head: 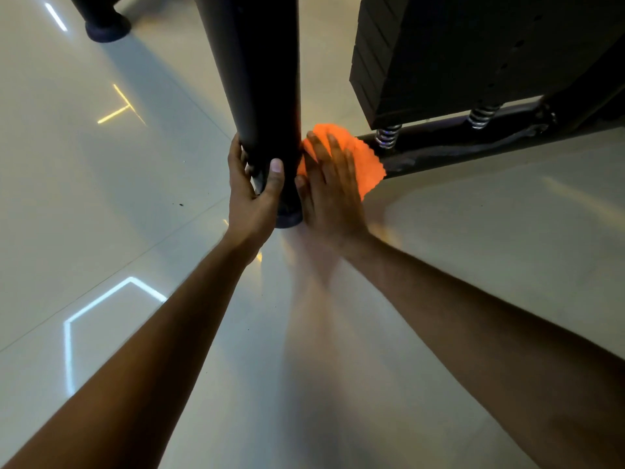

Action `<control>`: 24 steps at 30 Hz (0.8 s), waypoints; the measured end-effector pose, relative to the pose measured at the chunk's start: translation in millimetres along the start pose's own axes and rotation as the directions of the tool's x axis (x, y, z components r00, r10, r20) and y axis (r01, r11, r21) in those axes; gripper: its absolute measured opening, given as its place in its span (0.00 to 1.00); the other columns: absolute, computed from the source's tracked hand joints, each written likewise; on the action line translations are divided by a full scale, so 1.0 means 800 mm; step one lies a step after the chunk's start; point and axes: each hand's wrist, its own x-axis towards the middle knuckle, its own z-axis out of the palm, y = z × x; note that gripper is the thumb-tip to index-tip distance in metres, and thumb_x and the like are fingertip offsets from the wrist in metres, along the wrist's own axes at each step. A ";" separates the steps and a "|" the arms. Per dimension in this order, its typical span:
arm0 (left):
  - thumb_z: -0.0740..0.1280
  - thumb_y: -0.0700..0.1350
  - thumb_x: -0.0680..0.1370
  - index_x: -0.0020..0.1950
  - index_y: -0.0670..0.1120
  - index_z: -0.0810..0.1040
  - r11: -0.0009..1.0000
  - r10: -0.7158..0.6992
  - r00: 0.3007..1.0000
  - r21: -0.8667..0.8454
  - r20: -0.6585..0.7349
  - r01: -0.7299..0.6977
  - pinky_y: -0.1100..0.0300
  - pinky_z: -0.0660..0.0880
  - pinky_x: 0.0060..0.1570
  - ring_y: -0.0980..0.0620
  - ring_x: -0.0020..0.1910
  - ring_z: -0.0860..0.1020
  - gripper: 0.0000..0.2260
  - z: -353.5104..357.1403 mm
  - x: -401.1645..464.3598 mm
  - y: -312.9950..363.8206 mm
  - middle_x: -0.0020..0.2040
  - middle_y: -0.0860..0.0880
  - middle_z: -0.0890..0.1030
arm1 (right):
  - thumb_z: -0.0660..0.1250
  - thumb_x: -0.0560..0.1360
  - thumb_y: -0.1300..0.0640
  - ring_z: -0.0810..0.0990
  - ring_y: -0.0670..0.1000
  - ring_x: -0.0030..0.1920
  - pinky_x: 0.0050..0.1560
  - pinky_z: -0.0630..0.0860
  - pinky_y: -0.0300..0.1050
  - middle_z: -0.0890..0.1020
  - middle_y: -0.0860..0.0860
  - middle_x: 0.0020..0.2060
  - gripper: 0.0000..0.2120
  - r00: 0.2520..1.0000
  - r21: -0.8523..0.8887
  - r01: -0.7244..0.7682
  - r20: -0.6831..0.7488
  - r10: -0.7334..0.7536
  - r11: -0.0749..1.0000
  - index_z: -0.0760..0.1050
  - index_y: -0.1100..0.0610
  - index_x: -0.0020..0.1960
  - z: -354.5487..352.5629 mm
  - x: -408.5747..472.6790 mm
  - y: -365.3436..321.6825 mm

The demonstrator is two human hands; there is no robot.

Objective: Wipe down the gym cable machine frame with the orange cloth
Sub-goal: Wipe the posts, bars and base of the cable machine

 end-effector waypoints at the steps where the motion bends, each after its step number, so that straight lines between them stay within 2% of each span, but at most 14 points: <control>1: 0.66 0.54 0.87 0.86 0.58 0.54 1.000 0.000 1.000 0.004 -0.004 0.000 0.77 0.72 0.60 0.61 0.73 0.71 0.31 0.001 0.000 -0.001 0.72 0.68 0.68 | 0.56 0.90 0.50 0.54 0.63 0.87 0.86 0.49 0.64 0.62 0.57 0.85 0.25 0.999 -0.004 0.040 0.025 -0.040 0.999 0.64 0.58 0.85 -0.002 0.000 0.003; 4: 0.66 0.54 0.87 0.86 0.58 0.53 1.000 0.005 1.000 -0.005 0.010 -0.005 0.74 0.73 0.62 0.58 0.77 0.69 0.31 0.000 0.001 -0.004 0.76 0.62 0.68 | 0.53 0.91 0.45 0.55 0.63 0.87 0.86 0.52 0.63 0.60 0.59 0.86 0.27 0.990 -0.115 0.137 0.038 -0.133 0.984 0.63 0.54 0.86 -0.026 -0.002 0.056; 6: 0.66 0.55 0.87 0.86 0.59 0.52 1.000 0.014 1.000 0.007 0.021 -0.014 0.74 0.73 0.64 0.58 0.78 0.68 0.32 -0.001 0.002 -0.006 0.78 0.60 0.67 | 0.51 0.90 0.42 0.52 0.64 0.87 0.86 0.51 0.63 0.57 0.59 0.87 0.27 0.998 -0.162 0.064 0.013 -0.063 0.985 0.62 0.50 0.86 -0.034 -0.005 0.073; 9: 0.66 0.54 0.87 0.87 0.57 0.53 1.000 0.014 1.000 0.012 0.023 -0.014 0.73 0.72 0.65 0.64 0.76 0.69 0.32 0.001 0.001 -0.011 0.79 0.60 0.66 | 0.54 0.90 0.45 0.51 0.65 0.87 0.85 0.51 0.66 0.60 0.57 0.86 0.26 1.000 -0.103 0.003 -0.017 -0.005 0.995 0.65 0.51 0.85 -0.010 -0.013 0.030; 11: 0.66 0.55 0.86 0.87 0.56 0.54 1.000 0.015 1.000 0.020 0.006 -0.015 0.75 0.72 0.64 0.67 0.73 0.69 0.33 0.004 -0.001 -0.013 0.79 0.60 0.66 | 0.56 0.90 0.46 0.51 0.65 0.87 0.85 0.51 0.66 0.60 0.57 0.86 0.26 0.998 -0.073 0.059 0.035 -0.057 0.996 0.63 0.55 0.86 0.001 -0.023 0.010; 14: 0.66 0.53 0.87 0.87 0.55 0.54 1.000 0.009 1.000 0.014 0.007 -0.009 0.77 0.72 0.60 0.69 0.71 0.69 0.32 0.006 0.000 -0.008 0.78 0.60 0.66 | 0.58 0.90 0.49 0.54 0.66 0.86 0.85 0.52 0.65 0.61 0.60 0.85 0.26 0.975 -0.144 0.222 0.020 -0.222 0.964 0.64 0.55 0.86 -0.016 -0.021 0.051; 15: 0.66 0.52 0.87 0.87 0.55 0.53 1.000 0.005 1.000 0.010 0.012 -0.005 0.78 0.72 0.59 0.68 0.71 0.69 0.32 0.005 0.000 -0.006 0.78 0.60 0.66 | 0.58 0.90 0.48 0.54 0.66 0.86 0.86 0.50 0.64 0.59 0.61 0.86 0.25 0.975 -0.174 0.220 0.004 -0.223 0.960 0.64 0.53 0.86 -0.025 -0.018 0.068; 17: 0.66 0.52 0.87 0.87 0.55 0.53 1.000 0.001 1.000 0.008 0.024 -0.001 0.78 0.73 0.58 0.64 0.73 0.69 0.32 0.004 0.000 -0.004 0.78 0.59 0.66 | 0.56 0.91 0.46 0.49 0.65 0.87 0.87 0.44 0.62 0.54 0.61 0.87 0.26 0.996 -0.179 0.085 -0.011 -0.088 0.980 0.61 0.49 0.87 -0.032 -0.014 0.079; 19: 0.66 0.52 0.87 0.87 0.55 0.53 1.000 0.003 1.000 0.008 0.022 -0.003 0.77 0.73 0.60 0.61 0.76 0.68 0.32 0.002 0.000 -0.005 0.79 0.59 0.66 | 0.52 0.91 0.43 0.46 0.66 0.87 0.86 0.43 0.67 0.52 0.60 0.87 0.27 1.000 -0.152 -0.001 -0.005 0.000 0.988 0.59 0.50 0.87 -0.022 -0.017 0.055; 21: 0.67 0.53 0.87 0.87 0.55 0.53 1.000 0.000 1.000 0.016 0.015 0.000 0.77 0.72 0.61 0.62 0.75 0.68 0.33 0.002 0.000 -0.006 0.78 0.60 0.67 | 0.49 0.91 0.43 0.46 0.69 0.86 0.84 0.46 0.72 0.53 0.61 0.87 0.28 0.999 -0.162 0.043 0.030 -0.038 0.986 0.59 0.53 0.87 -0.004 -0.025 0.027; 24: 0.66 0.54 0.87 0.87 0.56 0.53 1.000 -0.008 1.000 0.028 0.017 0.007 0.78 0.72 0.59 0.64 0.73 0.69 0.32 0.003 0.000 -0.005 0.77 0.61 0.67 | 0.56 0.91 0.47 0.47 0.68 0.87 0.84 0.50 0.71 0.53 0.61 0.87 0.29 0.983 -0.213 0.183 0.072 -0.171 0.960 0.55 0.55 0.88 0.000 -0.039 0.036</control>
